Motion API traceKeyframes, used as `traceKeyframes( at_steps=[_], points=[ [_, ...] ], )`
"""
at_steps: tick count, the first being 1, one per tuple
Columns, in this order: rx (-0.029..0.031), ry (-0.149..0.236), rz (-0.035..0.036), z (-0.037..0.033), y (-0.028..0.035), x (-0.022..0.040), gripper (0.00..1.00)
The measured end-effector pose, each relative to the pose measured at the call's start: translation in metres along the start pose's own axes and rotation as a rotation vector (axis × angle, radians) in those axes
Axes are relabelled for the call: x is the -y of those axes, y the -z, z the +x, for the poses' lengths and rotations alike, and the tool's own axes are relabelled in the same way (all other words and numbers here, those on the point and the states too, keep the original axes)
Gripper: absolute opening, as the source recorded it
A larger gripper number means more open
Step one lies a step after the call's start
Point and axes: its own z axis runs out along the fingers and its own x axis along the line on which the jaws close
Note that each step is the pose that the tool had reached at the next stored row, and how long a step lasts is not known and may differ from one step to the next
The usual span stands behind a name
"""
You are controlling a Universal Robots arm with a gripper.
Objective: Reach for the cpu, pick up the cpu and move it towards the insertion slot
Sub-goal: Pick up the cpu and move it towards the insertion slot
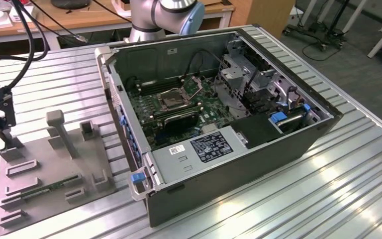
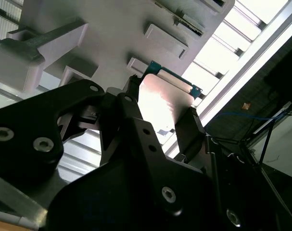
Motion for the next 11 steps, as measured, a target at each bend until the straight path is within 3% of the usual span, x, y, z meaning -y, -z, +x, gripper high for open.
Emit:
traceKeyframes(
  at_steps=[11],
  points=[
    [0.0001,0.0,-0.0001,0.0,0.0052,-0.0003,0.54]
  ],
)
